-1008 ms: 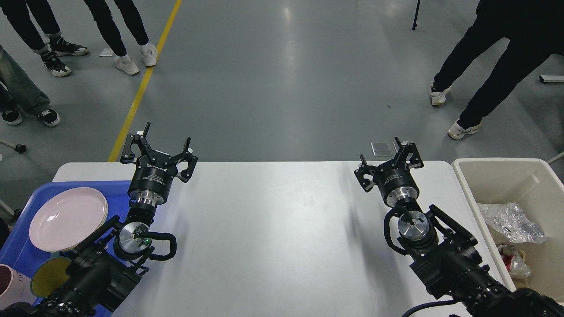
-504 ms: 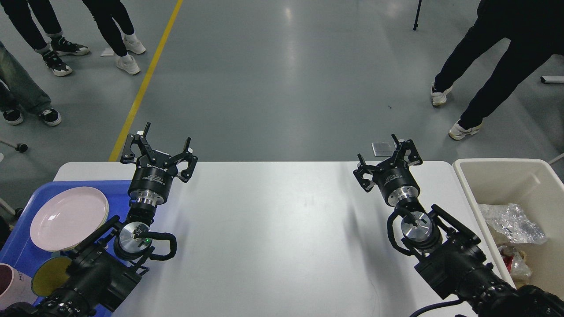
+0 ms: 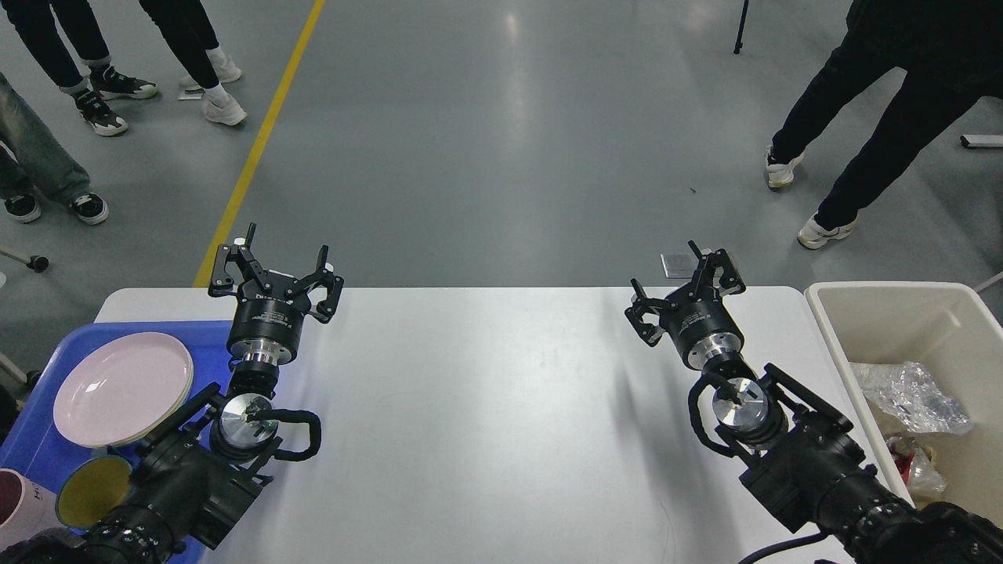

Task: Tidy desktop

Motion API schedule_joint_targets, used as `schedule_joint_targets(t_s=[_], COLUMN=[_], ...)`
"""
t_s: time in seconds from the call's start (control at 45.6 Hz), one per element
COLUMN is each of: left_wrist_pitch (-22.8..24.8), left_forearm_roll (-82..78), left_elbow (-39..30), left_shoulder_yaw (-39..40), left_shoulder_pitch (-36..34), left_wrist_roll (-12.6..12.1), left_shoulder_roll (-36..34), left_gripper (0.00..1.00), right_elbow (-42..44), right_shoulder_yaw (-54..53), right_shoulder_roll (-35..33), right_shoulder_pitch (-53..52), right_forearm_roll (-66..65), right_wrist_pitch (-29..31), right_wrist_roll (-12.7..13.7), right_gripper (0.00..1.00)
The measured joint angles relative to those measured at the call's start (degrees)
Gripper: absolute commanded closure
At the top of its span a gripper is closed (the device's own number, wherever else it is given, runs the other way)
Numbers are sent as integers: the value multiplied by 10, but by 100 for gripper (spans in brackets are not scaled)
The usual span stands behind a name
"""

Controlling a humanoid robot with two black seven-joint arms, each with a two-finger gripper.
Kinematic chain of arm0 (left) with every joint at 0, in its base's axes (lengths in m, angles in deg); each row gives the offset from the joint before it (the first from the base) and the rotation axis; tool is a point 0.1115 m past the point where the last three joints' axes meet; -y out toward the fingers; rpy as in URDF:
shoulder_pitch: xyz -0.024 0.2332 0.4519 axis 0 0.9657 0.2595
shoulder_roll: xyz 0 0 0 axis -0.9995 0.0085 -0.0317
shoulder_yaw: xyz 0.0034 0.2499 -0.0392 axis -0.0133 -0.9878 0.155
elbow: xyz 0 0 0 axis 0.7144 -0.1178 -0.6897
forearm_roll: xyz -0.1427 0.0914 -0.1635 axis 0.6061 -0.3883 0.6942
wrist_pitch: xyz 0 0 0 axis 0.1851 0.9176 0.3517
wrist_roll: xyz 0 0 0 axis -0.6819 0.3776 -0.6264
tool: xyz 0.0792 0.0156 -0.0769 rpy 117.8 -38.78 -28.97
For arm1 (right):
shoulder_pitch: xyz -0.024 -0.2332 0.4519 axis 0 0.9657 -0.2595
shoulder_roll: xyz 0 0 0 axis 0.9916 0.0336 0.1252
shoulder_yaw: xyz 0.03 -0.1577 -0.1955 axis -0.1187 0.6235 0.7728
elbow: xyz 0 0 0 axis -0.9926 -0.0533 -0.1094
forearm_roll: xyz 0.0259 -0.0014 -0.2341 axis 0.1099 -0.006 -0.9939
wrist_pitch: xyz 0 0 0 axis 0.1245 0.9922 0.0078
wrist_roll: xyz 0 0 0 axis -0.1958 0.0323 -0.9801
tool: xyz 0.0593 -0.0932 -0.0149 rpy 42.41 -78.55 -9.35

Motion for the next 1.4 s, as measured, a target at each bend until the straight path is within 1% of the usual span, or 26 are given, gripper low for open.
schedule_joint_targets(t_s=[0.132,0.219,0.307,0.504,1.403], left_wrist_pitch=[-2,-2,0,4,6], left_forearm_roll=[-2,-2,-2,1,2], left_elbow=[11,12,12,12,8], left_shoulder_yaw=[1,1,1,1,-10], left_shoulder_pitch=[-8,-9,-9,-8,-8], left_wrist_roll=[3,7,20,25,21], left_shoulder_roll=[6,10,14,16,12], left_gripper=[4,4,4,4,4], right_elbow=[4,4,5,2,1], right_shoulder_yaw=[7,8,7,10,12], right_shoulder_roll=[-25,-28,-29,-29,-29], right_shoulder_pitch=[-3,-3,-3,-3,-2], right_forearm_roll=[0,0,0,0,1], right_wrist_pitch=[0,-2,-2,-1,0], right_wrist_roll=[0,-1,-2,-2,-2], right_gripper=[0,0,0,0,0])
